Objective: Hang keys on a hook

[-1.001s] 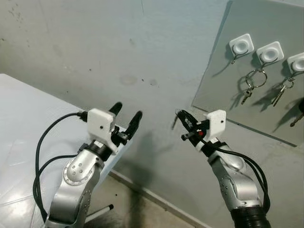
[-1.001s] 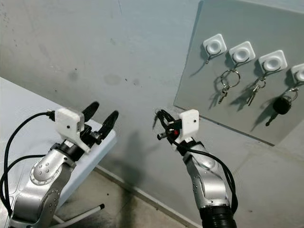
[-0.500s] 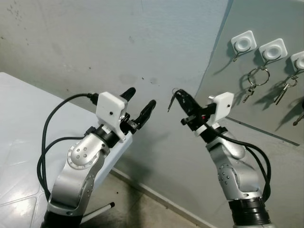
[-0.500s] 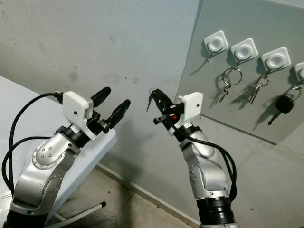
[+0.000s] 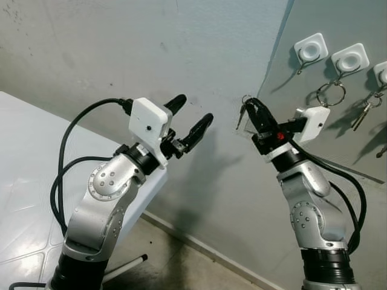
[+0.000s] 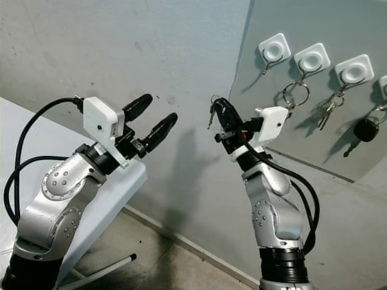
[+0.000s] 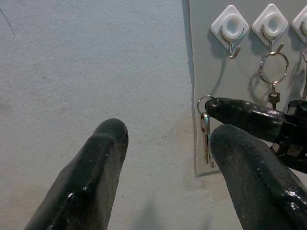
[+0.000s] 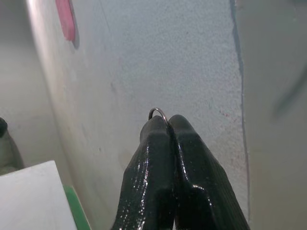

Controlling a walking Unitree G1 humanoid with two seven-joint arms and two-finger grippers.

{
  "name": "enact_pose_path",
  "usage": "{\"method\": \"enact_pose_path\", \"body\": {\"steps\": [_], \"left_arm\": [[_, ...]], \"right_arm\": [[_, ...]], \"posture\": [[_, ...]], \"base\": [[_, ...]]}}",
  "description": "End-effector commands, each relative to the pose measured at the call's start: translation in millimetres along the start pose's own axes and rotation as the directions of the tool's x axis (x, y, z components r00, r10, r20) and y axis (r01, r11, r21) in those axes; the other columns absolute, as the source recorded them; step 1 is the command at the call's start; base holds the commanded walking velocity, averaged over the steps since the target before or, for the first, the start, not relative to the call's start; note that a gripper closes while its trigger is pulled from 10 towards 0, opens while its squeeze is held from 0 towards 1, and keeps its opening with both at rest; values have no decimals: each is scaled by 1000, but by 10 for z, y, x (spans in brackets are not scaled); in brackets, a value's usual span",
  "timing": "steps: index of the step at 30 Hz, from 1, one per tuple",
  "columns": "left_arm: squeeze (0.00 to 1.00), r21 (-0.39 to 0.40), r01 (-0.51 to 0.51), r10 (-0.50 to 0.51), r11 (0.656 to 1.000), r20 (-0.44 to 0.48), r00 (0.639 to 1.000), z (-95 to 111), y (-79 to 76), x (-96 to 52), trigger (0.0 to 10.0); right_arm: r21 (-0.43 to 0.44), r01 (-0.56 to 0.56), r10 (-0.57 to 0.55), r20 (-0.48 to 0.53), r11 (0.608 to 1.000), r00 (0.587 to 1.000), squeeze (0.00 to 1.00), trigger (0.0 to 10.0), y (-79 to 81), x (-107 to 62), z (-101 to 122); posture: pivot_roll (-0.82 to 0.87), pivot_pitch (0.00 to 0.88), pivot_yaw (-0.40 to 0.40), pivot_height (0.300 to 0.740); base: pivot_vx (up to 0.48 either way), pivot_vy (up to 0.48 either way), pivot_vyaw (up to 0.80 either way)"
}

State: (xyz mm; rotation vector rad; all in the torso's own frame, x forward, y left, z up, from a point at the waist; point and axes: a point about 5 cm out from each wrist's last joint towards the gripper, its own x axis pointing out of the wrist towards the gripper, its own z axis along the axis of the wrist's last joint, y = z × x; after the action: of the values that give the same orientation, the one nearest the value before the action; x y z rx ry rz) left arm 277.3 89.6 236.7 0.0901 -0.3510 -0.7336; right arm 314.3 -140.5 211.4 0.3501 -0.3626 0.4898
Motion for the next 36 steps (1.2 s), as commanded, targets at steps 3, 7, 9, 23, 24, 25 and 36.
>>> {"method": "enact_pose_path", "body": {"steps": [3, 7, 9, 23, 24, 25, 36], "left_arm": [[0, 20, 70, -70, 997, 24, 997, 116, -104, 75, 10000], [0, 22, 80, -81, 997, 32, 996, 149, -117, 115, 10000], [0, 23, 83, -84, 996, 34, 996, 155, -117, 121, 10000], [0, 23, 83, -84, 996, 34, 996, 155, -117, 121, 10000], [0, 23, 83, -84, 996, 34, 996, 155, -117, 121, 10000], [0, 23, 83, -84, 996, 34, 996, 155, -117, 121, 10000], [0, 23, 83, -84, 996, 34, 996, 155, -117, 121, 10000]], "right_arm": [[41, -1, -3, 114, 999, 993, 0, 10000, 0, 109, 314], [73, -6, -5, 159, 997, 987, 0, 10000, -3, 138, 429], [78, -9, -4, 166, 997, 986, 0, 10000, 2, 141, 445], [78, -9, -4, 166, 997, 986, 0, 10000, 2, 141, 445], [78, -9, -4, 166, 997, 986, 0, 10000, 2, 141, 445], [78, -9, -4, 166, 997, 986, 0, 10000, 2, 141, 445], [78, -9, -4, 166, 997, 986, 0, 10000, 2, 141, 445]], "posture": [[-71, 67, -44, 732], [-68, 68, -45, 732], [-68, 68, -46, 732], [-68, 68, -46, 732], [-68, 68, -46, 732], [-68, 68, -46, 732], [-68, 68, -46, 732]], "base": [[0, 0, 0], [0, 0, 0], [0, 0, 0], [0, 0, 0], [0, 0, 0], [0, 0, 0], [0, 0, 0]]}}
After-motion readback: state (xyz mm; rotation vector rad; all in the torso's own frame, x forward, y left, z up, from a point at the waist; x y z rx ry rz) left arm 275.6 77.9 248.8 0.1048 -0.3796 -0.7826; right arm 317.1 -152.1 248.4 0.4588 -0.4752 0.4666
